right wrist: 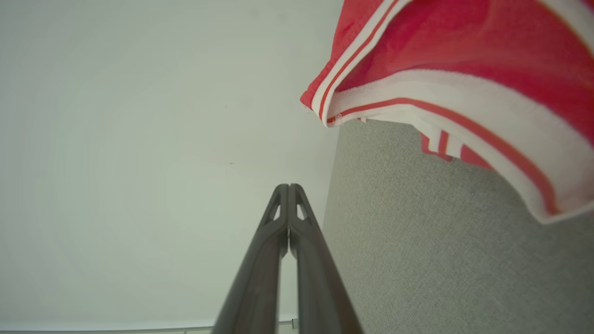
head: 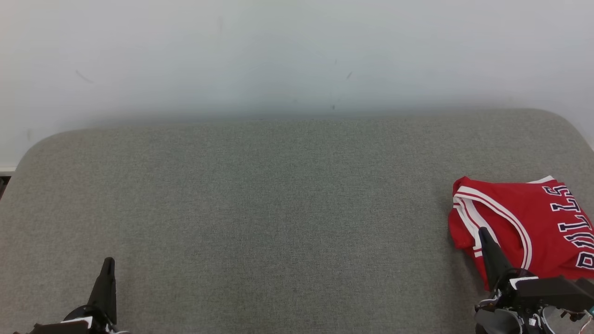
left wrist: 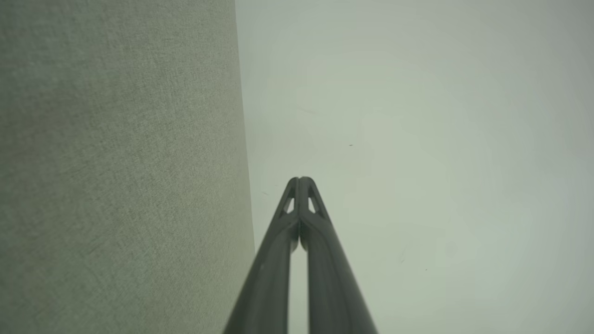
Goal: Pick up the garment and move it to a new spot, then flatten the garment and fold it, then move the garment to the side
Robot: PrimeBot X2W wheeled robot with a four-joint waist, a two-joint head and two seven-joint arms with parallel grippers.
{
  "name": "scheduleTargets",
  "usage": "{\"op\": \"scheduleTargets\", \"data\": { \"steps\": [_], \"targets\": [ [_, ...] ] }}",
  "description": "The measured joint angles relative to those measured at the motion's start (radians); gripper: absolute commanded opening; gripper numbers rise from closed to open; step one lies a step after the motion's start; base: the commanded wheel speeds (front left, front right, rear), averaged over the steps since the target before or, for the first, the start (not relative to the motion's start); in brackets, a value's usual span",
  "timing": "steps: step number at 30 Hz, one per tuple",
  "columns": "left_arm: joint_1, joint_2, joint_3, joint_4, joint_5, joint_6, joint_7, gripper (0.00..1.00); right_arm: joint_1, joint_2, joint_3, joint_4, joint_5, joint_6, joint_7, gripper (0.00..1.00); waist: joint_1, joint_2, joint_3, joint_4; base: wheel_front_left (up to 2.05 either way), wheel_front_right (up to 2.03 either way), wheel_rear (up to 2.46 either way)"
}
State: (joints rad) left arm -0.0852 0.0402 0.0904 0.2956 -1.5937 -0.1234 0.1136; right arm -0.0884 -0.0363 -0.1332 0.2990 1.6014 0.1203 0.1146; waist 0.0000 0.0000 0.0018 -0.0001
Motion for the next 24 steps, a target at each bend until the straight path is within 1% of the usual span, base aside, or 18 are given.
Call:
{"op": "scheduleTargets", "data": {
  "steps": [24],
  "targets": [
    [-0.001,0.000,0.000,0.001,0.000,0.000,0.000,0.00,0.000,0.000,0.000,0.000,0.000,0.000,0.000,0.00,-0.0001,0.0000,0.000,0.000,0.00,0.00,0.00]
  ]
}}
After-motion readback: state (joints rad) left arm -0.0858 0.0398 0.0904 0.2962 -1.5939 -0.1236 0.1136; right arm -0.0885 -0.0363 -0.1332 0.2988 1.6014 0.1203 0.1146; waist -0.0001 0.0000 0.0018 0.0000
